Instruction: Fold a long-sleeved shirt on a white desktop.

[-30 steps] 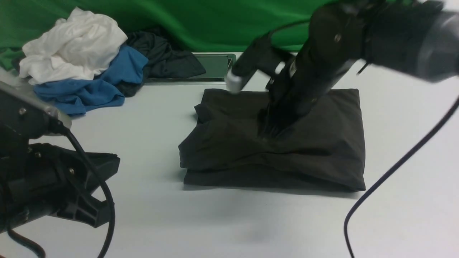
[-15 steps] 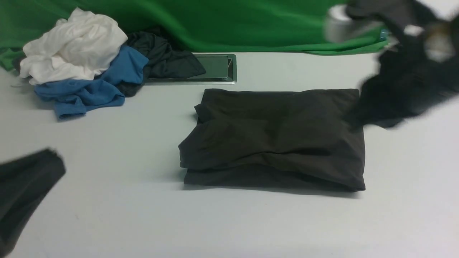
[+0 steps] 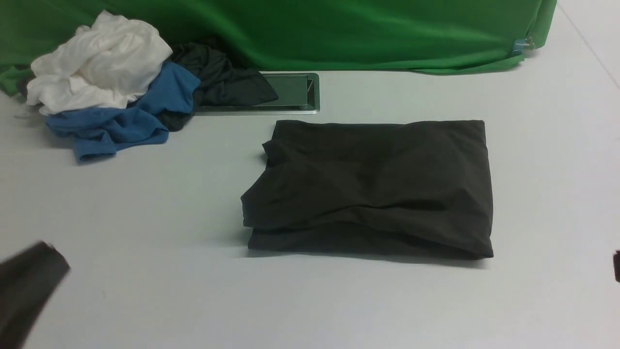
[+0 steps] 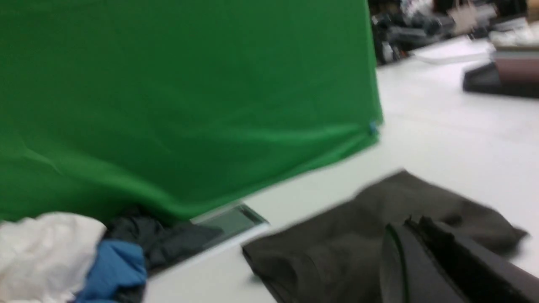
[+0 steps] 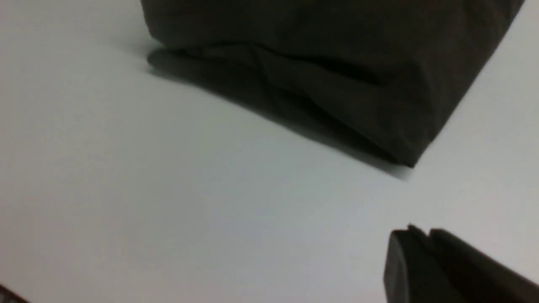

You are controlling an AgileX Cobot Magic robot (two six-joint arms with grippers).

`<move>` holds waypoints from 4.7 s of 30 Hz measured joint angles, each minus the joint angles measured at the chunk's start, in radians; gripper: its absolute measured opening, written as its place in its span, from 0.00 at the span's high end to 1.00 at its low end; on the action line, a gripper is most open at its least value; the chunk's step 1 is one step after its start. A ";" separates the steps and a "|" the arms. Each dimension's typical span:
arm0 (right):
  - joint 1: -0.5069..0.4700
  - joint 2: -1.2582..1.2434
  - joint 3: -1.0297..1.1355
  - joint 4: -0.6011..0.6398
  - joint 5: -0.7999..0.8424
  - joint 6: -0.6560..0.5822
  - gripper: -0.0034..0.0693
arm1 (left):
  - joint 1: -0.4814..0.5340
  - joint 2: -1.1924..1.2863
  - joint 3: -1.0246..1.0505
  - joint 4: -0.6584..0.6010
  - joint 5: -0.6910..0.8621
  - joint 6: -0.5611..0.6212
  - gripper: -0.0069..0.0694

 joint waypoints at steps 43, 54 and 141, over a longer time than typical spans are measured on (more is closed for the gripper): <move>-0.499 -0.581 0.711 0.109 -0.657 -0.317 0.92 | 0.000 0.000 0.000 0.025 0.043 0.007 0.88; -0.499 -0.585 0.711 0.109 -0.658 -0.316 0.89 | 0.000 0.000 0.000 0.026 0.043 0.009 0.88; -0.499 -0.586 0.711 0.109 -0.661 -0.316 0.63 | 0.210 -0.070 0.349 0.146 -0.165 -0.186 0.88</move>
